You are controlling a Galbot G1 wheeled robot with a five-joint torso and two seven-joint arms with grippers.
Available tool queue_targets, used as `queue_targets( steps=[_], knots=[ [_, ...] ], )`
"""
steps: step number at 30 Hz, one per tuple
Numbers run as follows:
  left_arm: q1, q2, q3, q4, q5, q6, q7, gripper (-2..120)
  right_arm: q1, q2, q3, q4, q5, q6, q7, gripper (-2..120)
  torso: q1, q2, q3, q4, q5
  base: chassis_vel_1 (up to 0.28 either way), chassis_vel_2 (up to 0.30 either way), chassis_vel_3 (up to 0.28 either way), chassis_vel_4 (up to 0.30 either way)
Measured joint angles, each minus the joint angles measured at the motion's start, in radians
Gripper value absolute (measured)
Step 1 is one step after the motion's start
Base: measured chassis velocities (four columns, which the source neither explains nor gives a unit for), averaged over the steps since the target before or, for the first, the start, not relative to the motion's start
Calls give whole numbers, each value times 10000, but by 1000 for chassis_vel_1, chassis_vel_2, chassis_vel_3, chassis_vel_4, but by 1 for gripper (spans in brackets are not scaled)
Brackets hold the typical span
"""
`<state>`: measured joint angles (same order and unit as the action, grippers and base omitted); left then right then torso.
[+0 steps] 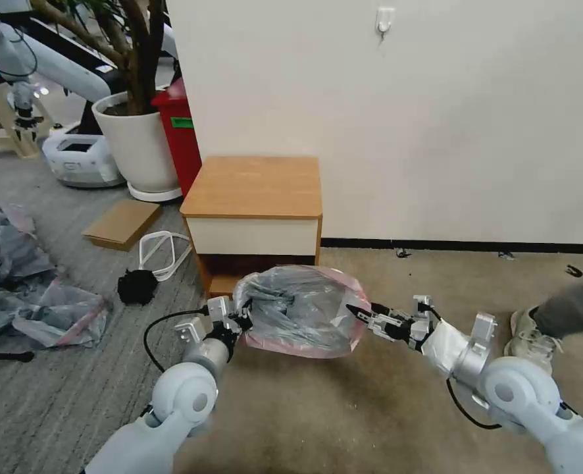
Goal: Pick up the garbage bag from the table and place it over the trash can.
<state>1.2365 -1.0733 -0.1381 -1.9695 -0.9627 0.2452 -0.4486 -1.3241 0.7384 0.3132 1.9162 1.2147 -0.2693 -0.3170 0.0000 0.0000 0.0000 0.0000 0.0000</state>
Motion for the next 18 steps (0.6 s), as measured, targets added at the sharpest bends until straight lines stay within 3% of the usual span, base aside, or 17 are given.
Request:
queue_targets(
  steps=[9, 11, 13, 15, 18],
  knots=[
    [14, 7, 10, -5, 21, 0, 0, 3, 7, -1, -3, 14, -7, -1, -1, 38, 0, 0, 0, 0, 0, 0, 0, 0, 0],
    [39, 19, 16, -38, 30, 0, -3, 3, 0, -16, 28, 67, -8, 20, -9, 24, 0, 0, 0, 0, 0, 0, 0, 0, 0],
    [40, 19, 16, -40, 31, 0, -4, 3, -1, -16, 29, 70, -8, 20, -9, 22, 0, 0, 0, 0, 0, 0, 0, 0, 0],
    [50, 26, 19, -59, 37, -1, -7, 3, -46, -4, 63, 116, -17, 43, -19, 9, 0, 0, 0, 0, 0, 0, 0, 0, 0],
    [58, 31, 18, -82, 42, -3, -11, 3, -65, 7, 70, 129, -29, 62, -22, 6, 0, 0, 0, 0, -1, 0, 0, 0, 0]
  ],
)
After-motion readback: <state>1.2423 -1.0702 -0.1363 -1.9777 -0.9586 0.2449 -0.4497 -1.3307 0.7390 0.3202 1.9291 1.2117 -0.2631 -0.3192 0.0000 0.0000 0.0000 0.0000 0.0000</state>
